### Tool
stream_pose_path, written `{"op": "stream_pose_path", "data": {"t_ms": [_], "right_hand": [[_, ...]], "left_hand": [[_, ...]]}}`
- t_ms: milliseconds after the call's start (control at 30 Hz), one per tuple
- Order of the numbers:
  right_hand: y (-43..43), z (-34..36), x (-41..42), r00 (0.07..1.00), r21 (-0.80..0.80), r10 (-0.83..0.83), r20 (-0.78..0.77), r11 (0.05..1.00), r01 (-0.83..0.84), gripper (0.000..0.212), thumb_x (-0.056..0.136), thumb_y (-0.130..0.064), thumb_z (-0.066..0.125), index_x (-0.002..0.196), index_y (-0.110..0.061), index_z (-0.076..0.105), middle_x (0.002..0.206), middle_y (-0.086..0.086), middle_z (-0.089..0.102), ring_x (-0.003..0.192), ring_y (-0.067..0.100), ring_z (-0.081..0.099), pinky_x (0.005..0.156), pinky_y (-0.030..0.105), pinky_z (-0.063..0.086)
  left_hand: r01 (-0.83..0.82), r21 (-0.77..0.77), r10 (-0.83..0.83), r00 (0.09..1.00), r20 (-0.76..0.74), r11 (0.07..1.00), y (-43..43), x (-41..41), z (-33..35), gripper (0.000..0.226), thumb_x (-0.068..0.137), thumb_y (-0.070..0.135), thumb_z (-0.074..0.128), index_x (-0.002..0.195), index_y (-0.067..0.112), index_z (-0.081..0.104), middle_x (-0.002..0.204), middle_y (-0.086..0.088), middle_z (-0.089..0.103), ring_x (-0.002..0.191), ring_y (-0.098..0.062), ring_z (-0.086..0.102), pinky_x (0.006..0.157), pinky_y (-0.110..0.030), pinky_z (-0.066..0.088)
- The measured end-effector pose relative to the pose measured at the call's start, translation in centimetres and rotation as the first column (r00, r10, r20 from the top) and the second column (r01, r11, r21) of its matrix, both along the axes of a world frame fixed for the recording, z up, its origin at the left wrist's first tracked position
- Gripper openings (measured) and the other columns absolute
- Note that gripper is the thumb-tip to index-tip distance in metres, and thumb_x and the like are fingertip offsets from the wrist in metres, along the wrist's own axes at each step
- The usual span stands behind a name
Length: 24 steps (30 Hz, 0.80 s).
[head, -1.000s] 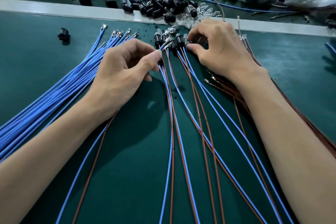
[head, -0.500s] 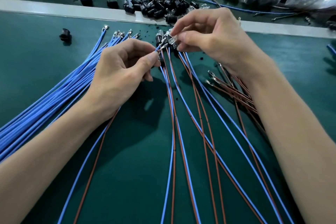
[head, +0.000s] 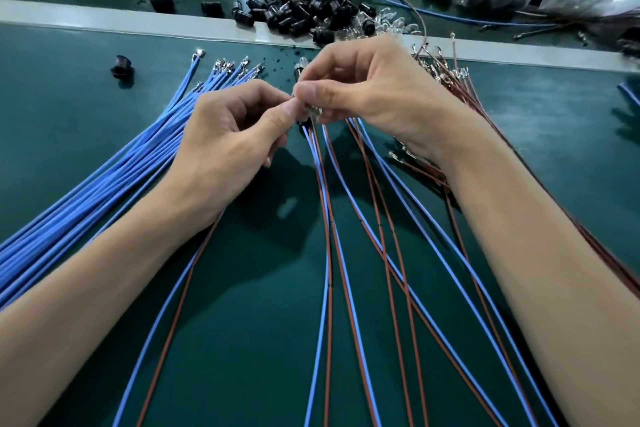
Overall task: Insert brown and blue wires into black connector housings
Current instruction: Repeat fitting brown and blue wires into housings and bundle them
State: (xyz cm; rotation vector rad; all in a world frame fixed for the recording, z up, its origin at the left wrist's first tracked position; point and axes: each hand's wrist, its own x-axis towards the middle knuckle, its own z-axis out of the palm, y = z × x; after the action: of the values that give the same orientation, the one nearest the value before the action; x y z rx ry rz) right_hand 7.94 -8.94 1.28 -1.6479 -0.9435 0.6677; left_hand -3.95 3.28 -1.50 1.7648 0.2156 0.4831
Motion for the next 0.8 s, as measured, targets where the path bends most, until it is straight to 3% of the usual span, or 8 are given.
{"op": "stream_pose_path", "data": {"t_ms": [300,567,800], "right_hand": [[0.37,0.04,-0.22,1.0,-0.037,-0.023,0.009,0.999,0.023,0.005,0.085,-0.012,0.068,0.088,-0.008,0.067,0.084,0.007,0.071,0.08,0.017,0.061,0.069,0.021,0.051],[0.3,0.01,-0.08,0.998,-0.051,-0.033,0.047,0.998,0.036,0.005,0.085,-0.012,0.069,0.081,-0.009,0.066,0.072,0.004,0.063,0.067,0.01,0.055,0.065,0.018,0.05],[0.02,0.2,0.51,0.996,0.001,-0.068,0.05,0.998,0.068,0.005,0.085,-0.014,0.069,0.081,-0.013,0.067,0.072,0.006,0.06,0.058,0.006,0.055,0.059,0.017,0.049]], "left_hand": [[-0.071,-0.042,0.073,0.996,0.047,0.997,0.2,0.13,-0.15,0.019,0.091,0.023,0.053,0.073,0.02,0.06,0.051,0.011,0.05,0.045,-0.006,0.04,0.045,-0.015,0.035],[-0.093,-0.081,0.096,0.995,0.035,0.992,0.35,0.2,-0.14,0.021,0.094,0.022,0.053,0.075,0.016,0.057,0.052,0.011,0.052,0.046,-0.007,0.041,0.045,-0.017,0.035],[-0.086,0.026,0.086,0.996,0.026,0.996,0.02,0.03,0.1,0.016,0.087,0.023,0.064,0.072,0.022,0.06,0.05,0.017,0.051,0.048,-0.001,0.04,0.05,-0.017,0.032]]}}
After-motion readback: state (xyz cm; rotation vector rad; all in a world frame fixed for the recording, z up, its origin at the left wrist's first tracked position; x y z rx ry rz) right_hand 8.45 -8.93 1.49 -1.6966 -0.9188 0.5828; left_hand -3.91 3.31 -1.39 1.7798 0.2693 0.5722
